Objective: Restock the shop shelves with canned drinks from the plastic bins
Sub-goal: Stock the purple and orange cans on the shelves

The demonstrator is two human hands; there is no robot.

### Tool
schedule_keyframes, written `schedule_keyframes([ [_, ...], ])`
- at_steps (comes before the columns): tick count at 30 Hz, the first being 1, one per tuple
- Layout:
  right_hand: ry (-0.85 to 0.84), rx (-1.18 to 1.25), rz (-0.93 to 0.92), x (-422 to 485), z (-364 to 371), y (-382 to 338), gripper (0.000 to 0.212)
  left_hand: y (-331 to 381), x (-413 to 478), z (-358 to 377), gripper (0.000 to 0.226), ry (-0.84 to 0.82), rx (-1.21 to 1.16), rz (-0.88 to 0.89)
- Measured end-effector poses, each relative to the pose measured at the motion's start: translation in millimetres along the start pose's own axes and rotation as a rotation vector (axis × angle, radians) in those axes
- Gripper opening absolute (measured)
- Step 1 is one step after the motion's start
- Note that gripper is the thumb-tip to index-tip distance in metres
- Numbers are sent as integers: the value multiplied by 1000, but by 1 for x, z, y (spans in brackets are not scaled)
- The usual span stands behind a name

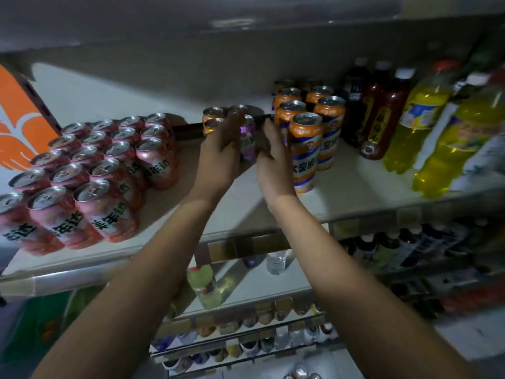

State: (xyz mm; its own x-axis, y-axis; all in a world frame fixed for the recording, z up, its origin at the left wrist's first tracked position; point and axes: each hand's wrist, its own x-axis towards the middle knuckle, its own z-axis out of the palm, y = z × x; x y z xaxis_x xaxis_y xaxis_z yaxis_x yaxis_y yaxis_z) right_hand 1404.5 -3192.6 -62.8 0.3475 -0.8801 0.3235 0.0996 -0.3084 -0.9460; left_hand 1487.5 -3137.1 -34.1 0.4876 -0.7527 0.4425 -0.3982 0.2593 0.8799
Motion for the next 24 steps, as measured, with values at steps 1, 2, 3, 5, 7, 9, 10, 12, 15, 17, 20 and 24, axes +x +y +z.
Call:
schedule_keyframes([
  [1, 12, 23, 4, -6, -8, -5, 58, 3, -12, 6, 46, 18, -48, -44],
  [2, 29, 44, -5, -13, -18, -8, 55, 5, -22, 12, 43, 46, -90, -83],
  [3, 42, 65, -21, -21, -28, -12, 52, 7, -31, 19, 39, 74, -147, -105],
  [5, 54, 91, -24, -41, -54, -19, 48, 13, -50, 33, 37, 109, -209, -123],
  [7, 68, 92, -36, -63, -86, -24, 43, 23, -71, 50, 41, 65, -189, -113],
  [9, 128, 48, -85, -84, -123, -23, 44, 33, -91, 72, 43, -15, -185, -73],
  [10, 163, 18, -79, -95, -144, -21, 47, 35, -101, 86, 42, -42, -202, -64],
  [12, 238, -17, -41, -117, -186, -17, 46, 36, -116, 119, 43, -97, -224, -54],
  [15, 382, -80, 22, -154, -251, -8, 45, 43, -145, 178, 45, -233, -257, -71],
  [17, 464, -119, 67, -179, -290, -7, 44, 50, -163, 218, 45, -311, -293, -96],
  [20, 595, -137, 143, -213, -343, -3, 43, 61, -188, 276, 45, -429, -339, -151],
  [24, 806, -201, 169, -258, -398, 6, 44, 81, -230, 337, 45, -633, -403, -191],
])
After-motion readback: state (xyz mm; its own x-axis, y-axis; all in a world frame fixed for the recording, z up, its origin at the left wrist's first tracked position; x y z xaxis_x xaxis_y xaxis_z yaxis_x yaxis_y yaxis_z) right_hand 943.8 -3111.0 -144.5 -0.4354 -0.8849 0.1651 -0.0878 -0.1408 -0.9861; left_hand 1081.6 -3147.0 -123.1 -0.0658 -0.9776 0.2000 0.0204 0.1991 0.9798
